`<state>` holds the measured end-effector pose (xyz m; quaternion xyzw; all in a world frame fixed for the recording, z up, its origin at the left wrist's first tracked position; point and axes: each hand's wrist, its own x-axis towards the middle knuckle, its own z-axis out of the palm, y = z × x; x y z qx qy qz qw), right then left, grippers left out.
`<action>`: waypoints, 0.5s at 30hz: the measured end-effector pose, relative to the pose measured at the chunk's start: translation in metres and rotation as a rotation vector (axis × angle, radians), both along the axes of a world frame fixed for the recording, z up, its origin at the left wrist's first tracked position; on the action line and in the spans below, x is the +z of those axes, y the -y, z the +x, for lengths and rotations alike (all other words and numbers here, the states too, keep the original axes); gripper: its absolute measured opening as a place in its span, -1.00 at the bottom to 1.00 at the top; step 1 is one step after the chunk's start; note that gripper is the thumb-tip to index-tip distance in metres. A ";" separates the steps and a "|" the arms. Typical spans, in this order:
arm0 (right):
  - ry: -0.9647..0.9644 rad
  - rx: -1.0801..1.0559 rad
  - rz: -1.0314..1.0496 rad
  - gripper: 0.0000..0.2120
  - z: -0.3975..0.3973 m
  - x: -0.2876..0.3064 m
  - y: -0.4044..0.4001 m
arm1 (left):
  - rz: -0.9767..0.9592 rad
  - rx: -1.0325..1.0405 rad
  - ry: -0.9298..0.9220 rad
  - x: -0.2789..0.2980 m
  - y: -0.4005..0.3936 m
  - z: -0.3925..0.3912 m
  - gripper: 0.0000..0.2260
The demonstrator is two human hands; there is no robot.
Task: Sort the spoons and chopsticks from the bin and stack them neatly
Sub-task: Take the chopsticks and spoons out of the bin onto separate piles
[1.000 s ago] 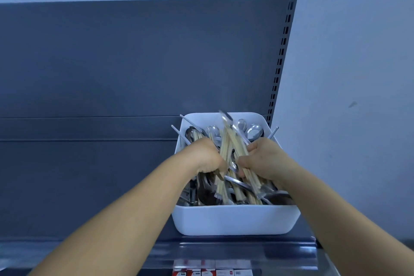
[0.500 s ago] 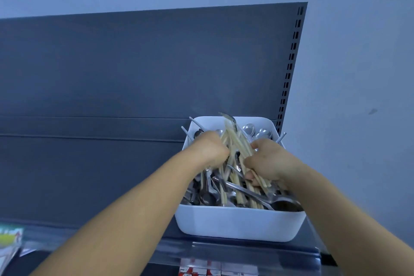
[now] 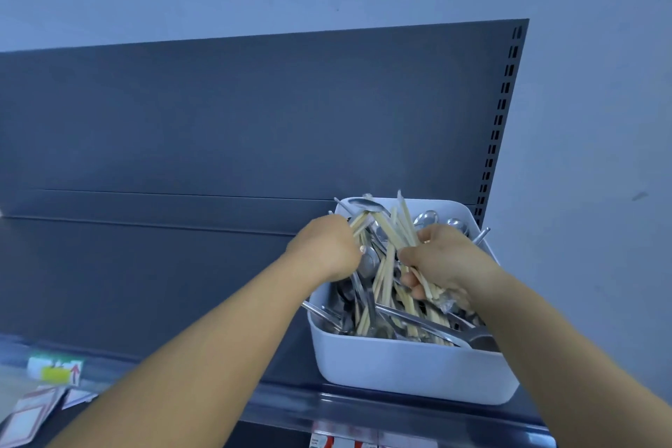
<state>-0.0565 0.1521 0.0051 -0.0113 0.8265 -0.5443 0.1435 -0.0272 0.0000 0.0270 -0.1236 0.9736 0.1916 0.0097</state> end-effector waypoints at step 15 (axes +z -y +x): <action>-0.099 -0.233 0.418 -0.81 0.026 0.004 0.011 | -0.020 -0.312 -0.023 0.016 0.074 0.011 -0.80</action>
